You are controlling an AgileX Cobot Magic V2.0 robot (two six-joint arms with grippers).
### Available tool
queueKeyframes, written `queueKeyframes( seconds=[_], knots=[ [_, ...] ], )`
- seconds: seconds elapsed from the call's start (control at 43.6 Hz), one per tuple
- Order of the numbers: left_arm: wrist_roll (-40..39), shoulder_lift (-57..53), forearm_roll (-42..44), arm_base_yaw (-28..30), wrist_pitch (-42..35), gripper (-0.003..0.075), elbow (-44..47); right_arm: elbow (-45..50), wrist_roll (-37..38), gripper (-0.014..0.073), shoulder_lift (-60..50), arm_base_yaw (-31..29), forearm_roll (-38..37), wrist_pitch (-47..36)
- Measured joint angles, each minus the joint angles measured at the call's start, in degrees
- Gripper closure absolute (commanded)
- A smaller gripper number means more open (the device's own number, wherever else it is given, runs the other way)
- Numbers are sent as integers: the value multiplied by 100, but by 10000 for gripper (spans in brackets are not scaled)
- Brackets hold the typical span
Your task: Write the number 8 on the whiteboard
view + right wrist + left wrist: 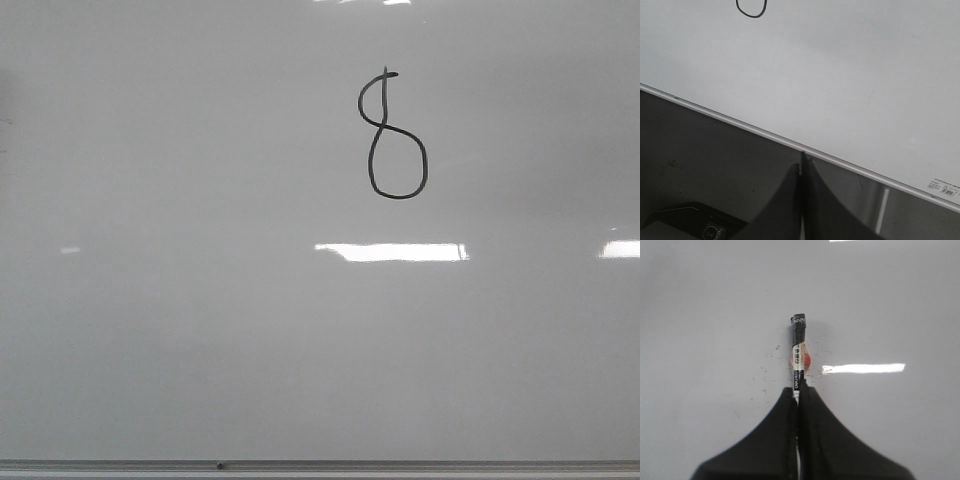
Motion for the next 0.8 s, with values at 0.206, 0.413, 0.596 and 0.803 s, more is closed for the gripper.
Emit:
queueKeyframes(
  seconds=[0.206,0.413,0.596,0.803],
  knots=[
    [0,-385,0,113,-679,741,759,0,0,701,0,0,0,0],
    [0,-385,0,113,-950,741,754,0,0,701,0,0,0,4],
    [0,-385,-30,113,-982,741,754,0,0,701,0,0,0,4],
    [0,-385,-30,113,-982,741,754,0,0,701,0,0,0,4]
  ],
)
